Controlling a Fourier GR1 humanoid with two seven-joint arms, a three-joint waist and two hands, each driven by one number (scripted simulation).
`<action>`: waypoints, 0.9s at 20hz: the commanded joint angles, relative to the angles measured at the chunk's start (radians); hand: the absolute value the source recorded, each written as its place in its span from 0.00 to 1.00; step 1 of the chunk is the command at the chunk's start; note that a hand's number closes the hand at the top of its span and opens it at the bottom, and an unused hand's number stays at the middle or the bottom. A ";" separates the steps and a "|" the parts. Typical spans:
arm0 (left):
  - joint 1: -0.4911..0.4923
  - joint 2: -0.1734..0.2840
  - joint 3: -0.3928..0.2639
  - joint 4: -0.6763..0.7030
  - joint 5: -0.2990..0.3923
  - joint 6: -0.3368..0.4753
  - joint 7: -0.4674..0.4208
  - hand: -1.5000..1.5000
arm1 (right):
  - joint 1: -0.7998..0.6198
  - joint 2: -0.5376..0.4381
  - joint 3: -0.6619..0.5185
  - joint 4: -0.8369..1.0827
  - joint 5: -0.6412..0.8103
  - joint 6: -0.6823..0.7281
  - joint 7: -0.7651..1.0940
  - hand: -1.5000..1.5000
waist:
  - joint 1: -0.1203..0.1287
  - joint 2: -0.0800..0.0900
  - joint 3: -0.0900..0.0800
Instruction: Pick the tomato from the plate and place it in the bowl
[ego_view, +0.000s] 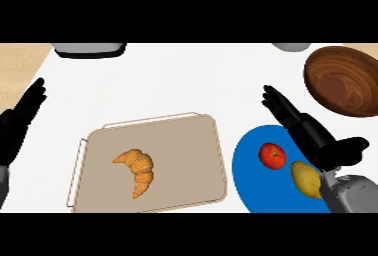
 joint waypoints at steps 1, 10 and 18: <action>0.014 -0.011 0.015 -0.012 -0.018 0.026 -0.014 0.50 | 0.010 -0.018 -0.039 -0.047 0.067 -0.067 -0.015 1.00 | -0.021 0.017 -0.037; 0.050 -0.091 0.107 -0.022 0.072 0.120 0.008 0.50 | 0.211 -0.229 -0.257 0.040 0.449 -0.509 0.283 0.00 | -0.162 -0.011 -0.052; 0.066 -0.135 0.094 -0.028 0.075 0.122 -0.031 0.50 | 0.482 -0.087 -0.017 -0.281 0.874 -0.771 0.509 0.00 | -0.103 0.003 -0.048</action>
